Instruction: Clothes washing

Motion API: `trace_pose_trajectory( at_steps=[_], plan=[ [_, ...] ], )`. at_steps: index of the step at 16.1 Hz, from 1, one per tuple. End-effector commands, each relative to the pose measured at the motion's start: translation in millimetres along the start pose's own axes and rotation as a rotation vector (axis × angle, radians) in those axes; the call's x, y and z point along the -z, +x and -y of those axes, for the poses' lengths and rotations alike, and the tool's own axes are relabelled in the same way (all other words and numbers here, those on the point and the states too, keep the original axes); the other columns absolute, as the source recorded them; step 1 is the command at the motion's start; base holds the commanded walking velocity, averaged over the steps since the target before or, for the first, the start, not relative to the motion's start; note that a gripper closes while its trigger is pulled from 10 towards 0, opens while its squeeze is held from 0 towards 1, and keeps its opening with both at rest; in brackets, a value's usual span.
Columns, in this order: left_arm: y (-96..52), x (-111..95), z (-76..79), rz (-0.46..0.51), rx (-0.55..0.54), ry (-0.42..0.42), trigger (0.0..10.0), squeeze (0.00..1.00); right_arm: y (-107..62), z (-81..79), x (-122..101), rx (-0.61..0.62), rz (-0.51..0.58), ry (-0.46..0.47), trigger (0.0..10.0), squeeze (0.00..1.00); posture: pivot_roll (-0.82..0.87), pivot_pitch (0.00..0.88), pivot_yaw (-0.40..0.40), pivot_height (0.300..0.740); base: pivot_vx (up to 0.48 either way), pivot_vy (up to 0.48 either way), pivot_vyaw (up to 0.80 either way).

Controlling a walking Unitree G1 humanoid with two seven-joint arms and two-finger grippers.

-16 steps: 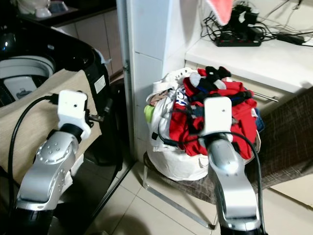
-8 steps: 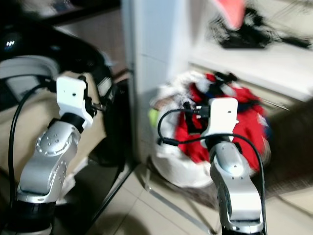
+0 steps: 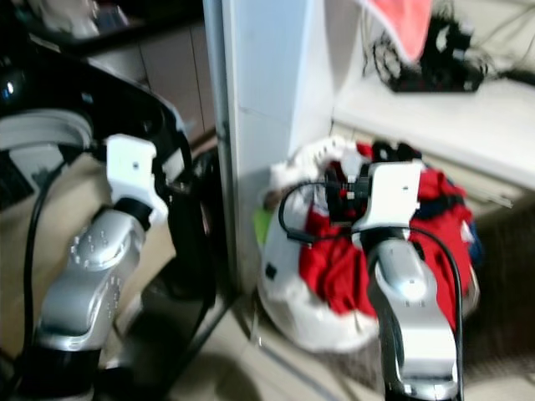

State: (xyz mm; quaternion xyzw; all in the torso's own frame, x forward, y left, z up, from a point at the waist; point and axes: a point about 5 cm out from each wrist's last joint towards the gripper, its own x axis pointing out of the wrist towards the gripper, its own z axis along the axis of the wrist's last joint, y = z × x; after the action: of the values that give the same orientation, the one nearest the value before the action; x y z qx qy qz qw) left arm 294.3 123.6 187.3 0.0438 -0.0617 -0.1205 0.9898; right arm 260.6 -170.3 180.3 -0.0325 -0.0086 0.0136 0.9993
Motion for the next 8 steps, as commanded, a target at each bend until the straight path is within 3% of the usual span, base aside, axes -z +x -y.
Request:
trace_pose_trajectory(
  at_steps=[1, 8],
  plan=[
    [-5.3, -0.2, -8.9, -0.006, -0.032, -0.015, 10.0, 0.0, -1.1, -3.7, -3.5, -0.012, 0.007, 0.007, 10.0, 0.0, -0.15, 0.0, -0.018, 0.74, 0.0, 0.0, 0.0],
    [-10.5, 4.2, -9.9, -0.033, -0.034, -0.04, 10.0, 0.0, 3.3, 0.6, -2.6, 0.036, -0.06, 0.07, 10.0, 0.0, -0.14, 0.0, -0.022, 0.74, 0.0, 0.0, 0.0]
  ],
)
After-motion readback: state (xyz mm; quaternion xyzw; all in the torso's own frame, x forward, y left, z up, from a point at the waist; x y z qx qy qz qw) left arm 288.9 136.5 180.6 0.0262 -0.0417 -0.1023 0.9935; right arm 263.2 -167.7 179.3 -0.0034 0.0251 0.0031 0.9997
